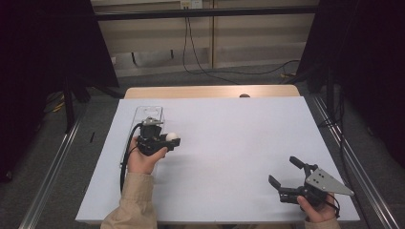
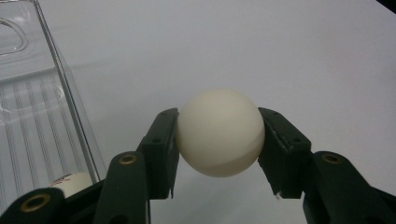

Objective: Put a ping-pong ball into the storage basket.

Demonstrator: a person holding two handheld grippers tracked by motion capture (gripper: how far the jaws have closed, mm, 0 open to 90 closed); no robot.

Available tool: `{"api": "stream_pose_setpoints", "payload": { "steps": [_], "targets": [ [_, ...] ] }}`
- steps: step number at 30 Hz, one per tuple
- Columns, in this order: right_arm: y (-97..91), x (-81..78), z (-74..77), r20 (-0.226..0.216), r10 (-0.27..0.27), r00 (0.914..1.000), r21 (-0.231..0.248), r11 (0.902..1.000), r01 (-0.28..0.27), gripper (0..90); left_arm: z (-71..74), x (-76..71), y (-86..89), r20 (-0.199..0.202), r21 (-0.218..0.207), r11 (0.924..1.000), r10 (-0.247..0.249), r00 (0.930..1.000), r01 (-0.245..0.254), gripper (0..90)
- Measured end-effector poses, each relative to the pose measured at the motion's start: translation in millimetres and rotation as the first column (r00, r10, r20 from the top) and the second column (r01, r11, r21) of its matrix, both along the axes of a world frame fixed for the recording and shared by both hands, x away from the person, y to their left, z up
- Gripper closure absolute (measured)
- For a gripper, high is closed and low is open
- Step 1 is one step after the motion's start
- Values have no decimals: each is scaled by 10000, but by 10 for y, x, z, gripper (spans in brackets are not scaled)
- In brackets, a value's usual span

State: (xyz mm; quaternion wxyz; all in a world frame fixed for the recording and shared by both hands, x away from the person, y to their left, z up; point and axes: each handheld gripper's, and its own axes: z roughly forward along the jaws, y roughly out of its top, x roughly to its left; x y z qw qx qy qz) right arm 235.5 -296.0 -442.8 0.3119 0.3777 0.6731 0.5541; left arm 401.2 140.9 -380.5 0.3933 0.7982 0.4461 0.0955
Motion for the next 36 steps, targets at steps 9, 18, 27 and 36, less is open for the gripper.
{"api": "stream_pose_setpoints", "payload": {
  "steps": [9, 18, 27, 36],
  "targets": [
    [1, -1, -1, 1, -1, 10000, -8, 10000, 1, 34, 18, -5, 14, 9, 22, 10000, 60, 10000, -60, 510],
    [-2, -4, 0, -7, -6, 10000, -17, 10000, 6, 34, 50, -8, 63, 27, -2, 10000, 93, 10000, -93, 510],
    [-9, -13, 1, -12, -21, 10000, -33, 10000, 20, 34, 67, -3, 92, 81, 48, 9999, 123, 9999, -124, 510],
    [-19, -29, 2, -12, -90, 10000, -20, 10000, 90, 34, 83, 12, 126, 87, 33, 9999, 144, 9999, -144, 510]
  ]
}}
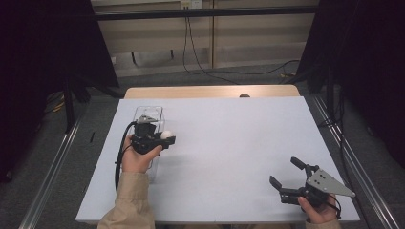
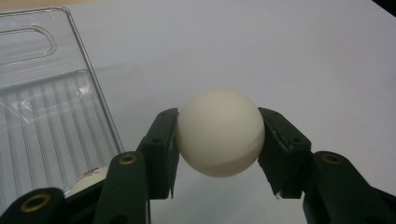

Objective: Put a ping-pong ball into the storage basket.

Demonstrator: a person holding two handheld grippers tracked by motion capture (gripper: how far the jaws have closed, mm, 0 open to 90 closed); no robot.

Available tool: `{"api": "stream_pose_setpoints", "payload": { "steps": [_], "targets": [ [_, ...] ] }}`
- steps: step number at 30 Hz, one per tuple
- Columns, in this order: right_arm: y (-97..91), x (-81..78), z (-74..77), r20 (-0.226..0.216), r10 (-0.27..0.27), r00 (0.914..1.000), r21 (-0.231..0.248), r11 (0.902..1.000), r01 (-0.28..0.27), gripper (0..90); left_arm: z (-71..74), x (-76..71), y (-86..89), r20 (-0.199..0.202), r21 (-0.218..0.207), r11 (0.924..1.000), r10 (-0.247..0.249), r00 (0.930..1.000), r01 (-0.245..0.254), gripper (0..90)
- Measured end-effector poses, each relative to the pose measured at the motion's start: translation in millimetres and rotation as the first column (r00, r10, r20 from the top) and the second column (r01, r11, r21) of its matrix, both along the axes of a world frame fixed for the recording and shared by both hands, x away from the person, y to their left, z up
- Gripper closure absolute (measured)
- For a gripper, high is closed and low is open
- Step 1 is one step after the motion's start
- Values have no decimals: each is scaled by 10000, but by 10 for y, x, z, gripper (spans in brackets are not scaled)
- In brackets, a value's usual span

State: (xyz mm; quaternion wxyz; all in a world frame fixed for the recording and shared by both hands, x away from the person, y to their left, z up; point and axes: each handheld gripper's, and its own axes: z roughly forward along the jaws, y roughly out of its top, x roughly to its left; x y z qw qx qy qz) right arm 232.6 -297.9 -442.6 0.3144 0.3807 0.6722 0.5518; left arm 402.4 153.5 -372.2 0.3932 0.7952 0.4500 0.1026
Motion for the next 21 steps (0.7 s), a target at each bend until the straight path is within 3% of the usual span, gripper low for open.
{"api": "stream_pose_setpoints", "payload": {
  "steps": [21],
  "targets": [
    [-20, -16, 2, -23, -69, 10000, -14, 10000, 69, 34, 29, 10, 53, 84, 65, 9998, 210, 9997, -211, 510]
  ]
}}
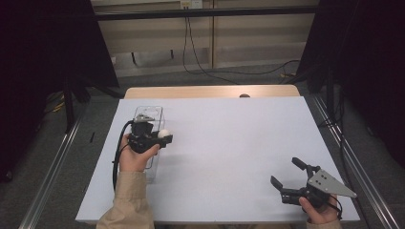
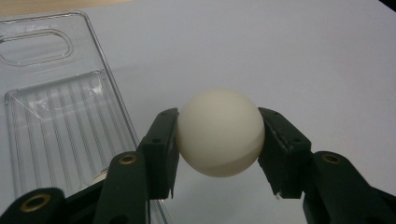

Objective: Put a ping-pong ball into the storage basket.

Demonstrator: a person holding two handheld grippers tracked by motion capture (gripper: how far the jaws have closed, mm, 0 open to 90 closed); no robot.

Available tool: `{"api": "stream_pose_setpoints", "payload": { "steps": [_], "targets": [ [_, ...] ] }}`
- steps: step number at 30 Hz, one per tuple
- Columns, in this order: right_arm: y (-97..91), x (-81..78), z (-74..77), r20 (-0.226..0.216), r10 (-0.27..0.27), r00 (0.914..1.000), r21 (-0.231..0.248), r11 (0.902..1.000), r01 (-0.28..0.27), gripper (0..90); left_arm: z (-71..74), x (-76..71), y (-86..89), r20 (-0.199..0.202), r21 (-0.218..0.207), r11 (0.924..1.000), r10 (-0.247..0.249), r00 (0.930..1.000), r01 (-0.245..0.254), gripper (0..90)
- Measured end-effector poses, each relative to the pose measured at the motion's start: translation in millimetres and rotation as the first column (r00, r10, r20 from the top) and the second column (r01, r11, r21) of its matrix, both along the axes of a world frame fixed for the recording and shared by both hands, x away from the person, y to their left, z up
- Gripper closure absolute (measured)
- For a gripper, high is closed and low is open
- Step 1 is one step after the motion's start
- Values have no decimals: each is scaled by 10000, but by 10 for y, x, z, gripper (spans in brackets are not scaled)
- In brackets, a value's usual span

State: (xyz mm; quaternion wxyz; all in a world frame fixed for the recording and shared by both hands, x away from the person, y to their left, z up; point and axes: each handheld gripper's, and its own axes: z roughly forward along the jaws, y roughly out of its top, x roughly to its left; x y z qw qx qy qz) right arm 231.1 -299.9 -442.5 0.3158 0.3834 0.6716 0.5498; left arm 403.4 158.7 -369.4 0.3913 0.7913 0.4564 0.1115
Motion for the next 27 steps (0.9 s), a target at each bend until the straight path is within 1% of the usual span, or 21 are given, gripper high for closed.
{"api": "stream_pose_setpoints", "payload": {
  "steps": [14, 17, 18, 25, 27],
  "targets": [
    [4, 5, -2, -6, 9, 10000, 7, 10000, -9, 34, 22, -5, 60, 24, 66, 10000, 58, 10000, -58, 510],
    [2, 6, 0, 16, 1, 10000, 17, 10000, -1, 34, 31, -10, 78, 41, 39, 9999, 144, 9999, -144, 510],
    [3, 6, -1, 9, 9, 10000, 16, 10000, -9, 34, 34, -8, 89, 103, 56, 9998, 172, 9998, -173, 510],
    [15, 18, -5, 12, 64, 10000, -29, 10000, -64, 34, 40, -16, 113, 72, 39, 9997, 221, 9997, -222, 510],
    [18, 16, -4, 0, 51, 10000, 18, 10000, -51, 34, 43, -16, 126, 126, 14, 9996, 278, 9995, -278, 510]
  ]
}}
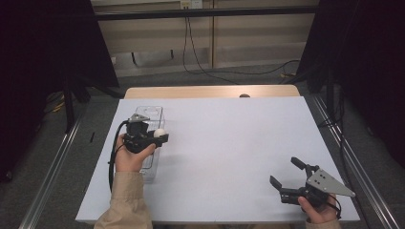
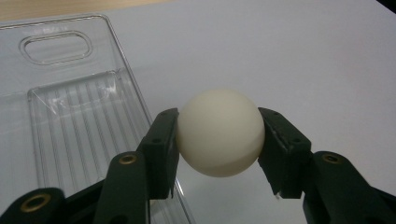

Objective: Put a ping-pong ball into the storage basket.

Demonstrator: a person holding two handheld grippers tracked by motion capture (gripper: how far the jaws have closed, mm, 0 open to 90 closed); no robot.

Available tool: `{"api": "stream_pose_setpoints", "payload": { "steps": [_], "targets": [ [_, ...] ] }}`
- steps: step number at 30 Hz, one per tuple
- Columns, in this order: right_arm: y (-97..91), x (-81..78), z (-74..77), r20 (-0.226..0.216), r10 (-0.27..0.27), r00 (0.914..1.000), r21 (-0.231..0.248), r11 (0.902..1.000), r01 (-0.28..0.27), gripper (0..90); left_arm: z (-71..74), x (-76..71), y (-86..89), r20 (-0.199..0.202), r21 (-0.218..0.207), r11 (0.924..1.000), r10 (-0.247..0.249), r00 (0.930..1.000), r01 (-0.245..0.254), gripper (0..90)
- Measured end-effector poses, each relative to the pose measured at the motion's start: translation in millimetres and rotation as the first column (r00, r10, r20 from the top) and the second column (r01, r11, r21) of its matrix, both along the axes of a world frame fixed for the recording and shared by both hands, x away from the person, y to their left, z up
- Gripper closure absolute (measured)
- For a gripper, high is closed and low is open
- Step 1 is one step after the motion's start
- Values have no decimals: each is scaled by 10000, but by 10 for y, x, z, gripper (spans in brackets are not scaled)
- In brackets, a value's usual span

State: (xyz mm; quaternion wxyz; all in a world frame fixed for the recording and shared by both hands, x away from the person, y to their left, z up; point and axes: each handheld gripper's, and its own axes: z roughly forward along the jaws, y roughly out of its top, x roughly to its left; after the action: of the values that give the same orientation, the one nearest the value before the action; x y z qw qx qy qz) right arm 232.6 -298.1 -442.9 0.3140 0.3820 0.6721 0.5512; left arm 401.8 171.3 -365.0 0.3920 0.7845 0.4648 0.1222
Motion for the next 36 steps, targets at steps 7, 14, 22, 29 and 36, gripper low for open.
{"api": "stream_pose_setpoints", "payload": {
  "steps": [7, 14, 22, 29, 36],
  "targets": [
    [-4, 2, 0, 22, 6, 10000, -23, 10000, -6, 34, 15, -4, 45, 46, 57, 9999, 105, 9999, -105, 510],
    [-9, 1, 1, 28, -12, 10000, -15, 10000, 12, 34, 27, -6, 91, 72, -50, 9998, 216, 9997, -216, 510],
    [-8, 2, 2, 41, 9, 10000, -24, 10000, -9, 34, 32, -8, 136, 121, -72, 9994, 330, 9994, -329, 510],
    [-3, 4, 3, 40, 12, 10000, -20, 10000, -12, 34, 25, -8, 169, 104, -78, 9989, 460, 9989, -459, 510],
    [0, 10, 2, 43, 22, 10000, -48, 10000, -21, 34, 32, -14, 198, 204, -107, 9983, 577, 9981, -575, 510]
  ]
}}
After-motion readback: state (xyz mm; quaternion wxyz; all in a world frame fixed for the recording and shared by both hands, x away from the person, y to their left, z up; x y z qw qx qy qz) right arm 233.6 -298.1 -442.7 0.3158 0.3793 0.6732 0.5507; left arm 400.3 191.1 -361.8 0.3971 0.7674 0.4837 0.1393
